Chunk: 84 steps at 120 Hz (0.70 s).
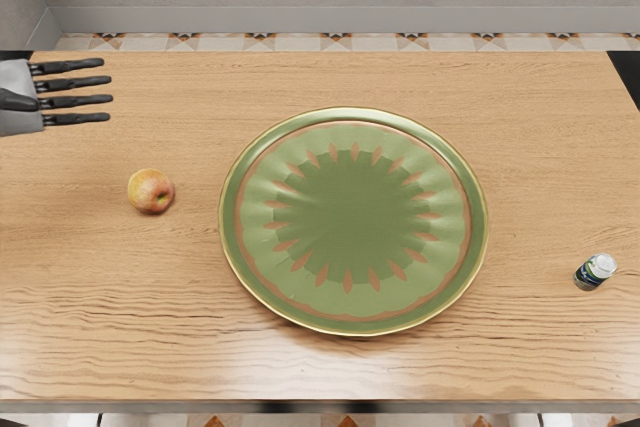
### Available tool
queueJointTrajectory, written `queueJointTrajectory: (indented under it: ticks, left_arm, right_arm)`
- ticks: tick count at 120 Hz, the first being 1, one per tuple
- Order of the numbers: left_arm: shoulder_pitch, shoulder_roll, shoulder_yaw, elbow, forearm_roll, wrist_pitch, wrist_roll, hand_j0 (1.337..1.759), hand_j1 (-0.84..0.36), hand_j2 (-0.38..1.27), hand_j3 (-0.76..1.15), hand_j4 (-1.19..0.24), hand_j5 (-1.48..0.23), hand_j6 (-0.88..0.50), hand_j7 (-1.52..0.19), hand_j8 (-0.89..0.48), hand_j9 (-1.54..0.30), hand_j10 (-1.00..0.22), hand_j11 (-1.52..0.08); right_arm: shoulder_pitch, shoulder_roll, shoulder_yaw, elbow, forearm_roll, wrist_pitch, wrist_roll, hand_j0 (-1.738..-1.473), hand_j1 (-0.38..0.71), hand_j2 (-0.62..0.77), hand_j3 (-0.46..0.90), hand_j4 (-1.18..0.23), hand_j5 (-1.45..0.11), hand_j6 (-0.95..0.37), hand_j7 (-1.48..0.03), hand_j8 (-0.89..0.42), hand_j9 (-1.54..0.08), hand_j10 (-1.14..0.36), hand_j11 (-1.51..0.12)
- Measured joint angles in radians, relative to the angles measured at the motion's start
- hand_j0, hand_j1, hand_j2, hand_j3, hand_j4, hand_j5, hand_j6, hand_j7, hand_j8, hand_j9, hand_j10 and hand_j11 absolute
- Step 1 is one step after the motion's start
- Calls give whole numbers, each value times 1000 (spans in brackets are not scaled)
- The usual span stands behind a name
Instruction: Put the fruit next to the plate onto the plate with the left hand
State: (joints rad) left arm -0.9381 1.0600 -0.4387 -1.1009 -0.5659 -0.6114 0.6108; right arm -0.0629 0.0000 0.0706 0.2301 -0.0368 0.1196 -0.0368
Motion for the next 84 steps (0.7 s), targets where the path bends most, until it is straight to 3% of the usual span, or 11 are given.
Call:
queueJointTrajectory:
  ticks: [16,22,38,48,54,62,72,84]
  left_arm:
    - [-6,0,0,-3,9,0,0,1658,338,1,0,-3,-10,-2,-10,-2,-11,-4,-11]
    - [-27,-45,-3,-2,71,0,0,1658,338,1,0,-3,-11,-2,-11,-2,-11,-4,-11]
    - [-145,-67,-11,-5,363,0,0,1658,329,2,0,-11,-20,-11,-21,-11,-21,-12,-21]
    - [-152,-195,-8,-12,609,0,0,1658,327,3,0,-15,-23,-15,-23,-15,-23,-16,-23]
    - [-163,-218,-4,-20,742,0,0,1658,328,2,0,-16,-21,-15,-22,-15,-22,-16,-22]
    - [-177,-206,15,-82,874,17,0,1658,330,2,0,-15,-20,-15,-20,-15,-20,-15,-20]
    - [-215,-204,44,-199,1008,152,0,1658,326,3,0,-20,-25,-20,-25,-20,-25,-20,-25]
    - [-230,-269,72,-272,1171,358,0,1658,316,6,0,-29,-36,-30,-36,-30,-36,-29,-36]
  right_arm:
    - [0,0,1,2,0,0,0,-1658,-331,-3,0,-15,-20,-15,-20,-15,-20,-15,-20]
    - [0,0,1,2,0,1,0,-1658,-331,-3,0,-15,-20,-15,-20,-15,-20,-15,-20]
    - [0,0,1,3,0,1,0,-1658,-331,-3,0,-15,-20,-15,-20,-15,-20,-15,-20]
    - [0,0,1,3,0,1,0,-1658,-331,-3,0,-15,-20,-15,-20,-15,-20,-15,-20]
    - [0,0,1,3,0,1,0,-1658,-331,-3,0,-15,-20,-15,-20,-15,-20,-15,-20]
    - [0,0,1,3,0,2,0,-1658,-331,-3,0,-15,-20,-15,-20,-15,-20,-15,-20]
    - [0,0,0,3,0,2,0,-1658,-331,-3,0,-15,-20,-15,-20,-15,-20,-15,-20]
    - [0,0,0,3,0,2,0,-1658,-331,-3,0,-15,-20,-15,-20,-15,-20,-15,-20]
